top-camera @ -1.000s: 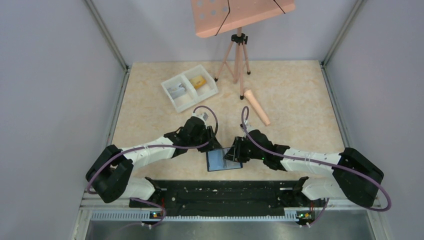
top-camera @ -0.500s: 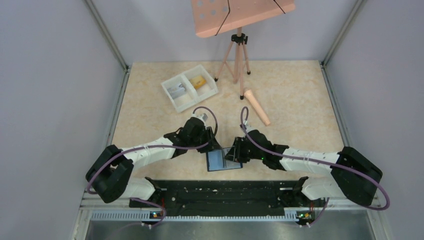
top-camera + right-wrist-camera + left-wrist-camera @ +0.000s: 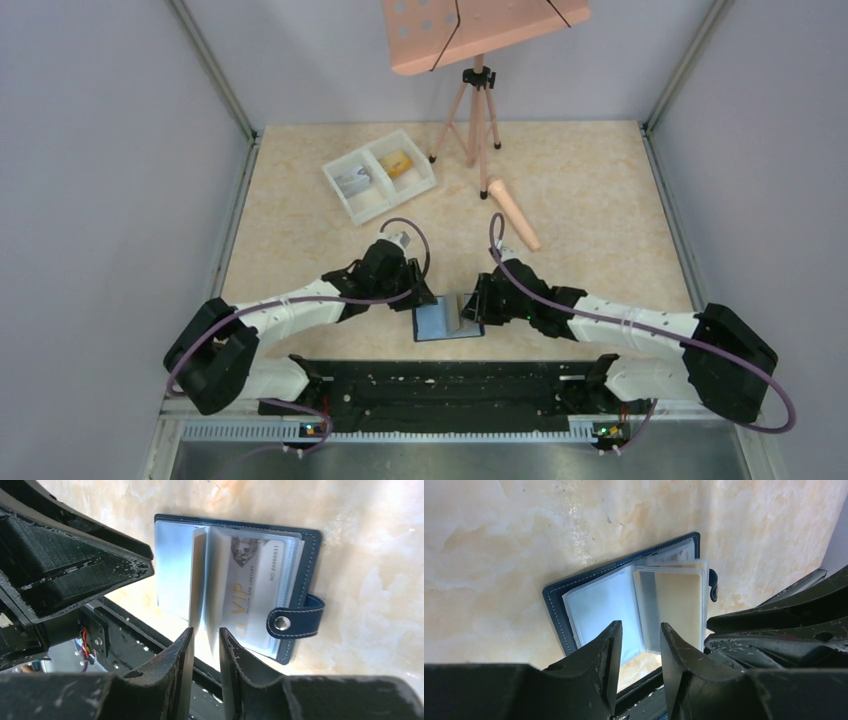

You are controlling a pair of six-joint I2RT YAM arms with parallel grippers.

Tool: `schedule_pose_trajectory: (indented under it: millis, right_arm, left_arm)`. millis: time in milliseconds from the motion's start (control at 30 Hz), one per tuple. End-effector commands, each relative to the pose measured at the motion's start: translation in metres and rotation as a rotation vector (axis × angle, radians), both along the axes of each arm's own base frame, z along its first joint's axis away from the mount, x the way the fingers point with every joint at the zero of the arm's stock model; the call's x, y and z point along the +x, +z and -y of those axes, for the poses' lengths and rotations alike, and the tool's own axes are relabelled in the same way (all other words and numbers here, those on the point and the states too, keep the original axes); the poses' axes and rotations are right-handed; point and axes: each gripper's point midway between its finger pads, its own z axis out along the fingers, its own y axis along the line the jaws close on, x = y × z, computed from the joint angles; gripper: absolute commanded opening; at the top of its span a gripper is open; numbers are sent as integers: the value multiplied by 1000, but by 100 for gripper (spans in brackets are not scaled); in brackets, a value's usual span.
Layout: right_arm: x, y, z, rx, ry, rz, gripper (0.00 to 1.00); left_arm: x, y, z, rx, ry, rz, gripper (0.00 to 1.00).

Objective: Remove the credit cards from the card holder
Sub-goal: Remove the credit card from the card holder.

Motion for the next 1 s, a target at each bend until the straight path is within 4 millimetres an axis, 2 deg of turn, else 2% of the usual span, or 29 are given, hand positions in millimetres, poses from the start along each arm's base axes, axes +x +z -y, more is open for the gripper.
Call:
schedule_pose_trajectory:
  millis: [0, 100, 367, 600, 967]
  right_arm:
    - [9, 29, 0, 5, -17, 74, 26]
    - [11, 40, -6, 34, 0, 104, 26]
    - [12, 29, -19, 39, 35, 79, 26]
    - [14, 13, -10, -17, 16, 69, 33]
    - [22, -10, 5, -116, -8, 65, 33]
  left_arm:
    - [0, 5, -7, -1, 13, 32, 39]
    - [-2, 4, -10, 4, 17, 30, 40]
    - [-4, 2, -13, 2, 26, 26, 39]
    - [-9, -9, -17, 23, 24, 0, 39]
    - [-15, -27, -19, 33, 21, -34, 39]
